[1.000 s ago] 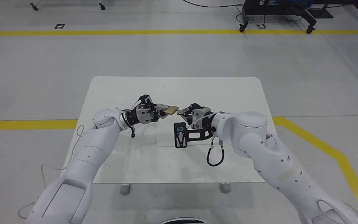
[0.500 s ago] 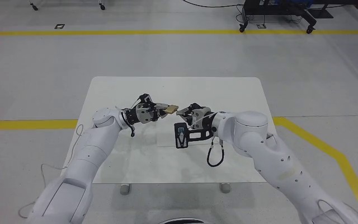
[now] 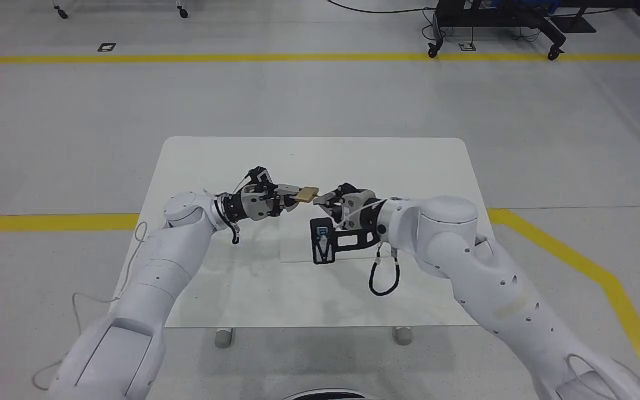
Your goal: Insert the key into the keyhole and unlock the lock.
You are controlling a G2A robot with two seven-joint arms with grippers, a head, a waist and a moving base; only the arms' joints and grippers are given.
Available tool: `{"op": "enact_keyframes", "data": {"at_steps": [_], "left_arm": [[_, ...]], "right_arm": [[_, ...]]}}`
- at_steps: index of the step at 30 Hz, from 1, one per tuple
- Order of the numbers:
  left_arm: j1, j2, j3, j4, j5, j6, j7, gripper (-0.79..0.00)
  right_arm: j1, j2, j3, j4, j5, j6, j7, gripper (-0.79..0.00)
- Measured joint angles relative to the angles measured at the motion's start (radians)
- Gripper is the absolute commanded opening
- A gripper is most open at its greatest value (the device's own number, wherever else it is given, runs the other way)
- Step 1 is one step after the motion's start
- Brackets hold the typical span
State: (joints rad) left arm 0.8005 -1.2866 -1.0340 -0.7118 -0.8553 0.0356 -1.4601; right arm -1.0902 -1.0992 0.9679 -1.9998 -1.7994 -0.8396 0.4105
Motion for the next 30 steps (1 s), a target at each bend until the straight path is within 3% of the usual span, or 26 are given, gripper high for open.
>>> {"op": "enact_keyframes", "data": {"at_steps": [8, 16, 19, 30], "left_arm": [[-0.004, -0.003, -0.001, 0.006, -0.004, 0.007, -0.010, -0.785], [-0.010, -0.001, -0.024, 0.024, -0.028, -0.016, -0.036, -0.785], [-0.010, -0.001, -0.027, 0.021, -0.033, -0.026, -0.067, -0.785], [0.017, 0.009, 0.026, -0.082, -0.015, -0.043, -0.076, -0.785]], "right_arm": [[0.003, 0.001, 0.015, 0.005, 0.012, 0.002, -0.047, -0.785], [-0.075, 0.021, 0.139, -0.003, 0.022, 0.044, -0.039, -0.785], [-0.102, 0.027, 0.175, 0.009, 0.002, 0.048, 0.014, -0.785], [-0.003, 0.000, 0.039, 0.078, -0.006, 0.010, 0.102, -0.785]]}}
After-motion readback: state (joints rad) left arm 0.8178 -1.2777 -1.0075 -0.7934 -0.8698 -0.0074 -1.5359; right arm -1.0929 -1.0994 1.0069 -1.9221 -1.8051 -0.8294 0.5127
